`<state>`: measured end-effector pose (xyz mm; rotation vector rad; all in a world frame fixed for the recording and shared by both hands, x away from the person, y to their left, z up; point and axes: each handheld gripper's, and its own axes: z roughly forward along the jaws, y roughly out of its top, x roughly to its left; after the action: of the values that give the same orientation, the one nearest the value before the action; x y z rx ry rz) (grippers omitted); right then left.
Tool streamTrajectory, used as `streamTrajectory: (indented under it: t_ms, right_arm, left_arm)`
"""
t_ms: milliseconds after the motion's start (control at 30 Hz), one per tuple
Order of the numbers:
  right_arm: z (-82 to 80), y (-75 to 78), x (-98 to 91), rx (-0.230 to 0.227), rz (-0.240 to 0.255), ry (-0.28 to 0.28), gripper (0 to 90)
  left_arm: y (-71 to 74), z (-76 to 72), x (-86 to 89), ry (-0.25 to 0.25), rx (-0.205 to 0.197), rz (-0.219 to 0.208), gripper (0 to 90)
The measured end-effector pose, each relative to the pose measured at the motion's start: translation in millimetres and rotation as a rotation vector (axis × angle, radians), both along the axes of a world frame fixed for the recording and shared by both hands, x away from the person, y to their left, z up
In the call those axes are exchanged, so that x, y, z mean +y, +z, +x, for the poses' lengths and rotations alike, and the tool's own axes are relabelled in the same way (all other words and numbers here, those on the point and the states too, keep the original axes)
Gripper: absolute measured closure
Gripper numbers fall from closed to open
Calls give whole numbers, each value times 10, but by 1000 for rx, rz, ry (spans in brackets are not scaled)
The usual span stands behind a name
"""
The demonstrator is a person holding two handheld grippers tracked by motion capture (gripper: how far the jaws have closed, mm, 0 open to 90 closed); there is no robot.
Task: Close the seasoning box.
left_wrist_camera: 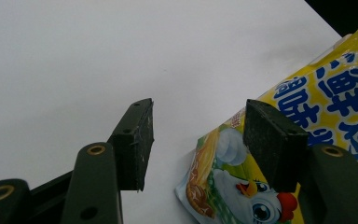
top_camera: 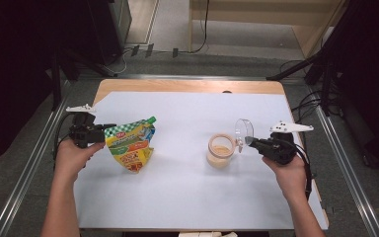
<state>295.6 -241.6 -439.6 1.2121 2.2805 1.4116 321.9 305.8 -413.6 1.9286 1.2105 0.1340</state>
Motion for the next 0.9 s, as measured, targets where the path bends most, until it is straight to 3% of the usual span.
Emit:
streamTrajectory:
  t_ms: [567, 900]
  right_arm:
    - [-76, 50, 176, -41, 12, 42, 900]
    - [-71, 19, 168, -59, -14, 47, 721]
  left_arm:
    - [-36, 19, -29, -5, 15, 11, 436]
    - [-53, 22, -27, -5, 20, 13, 433]
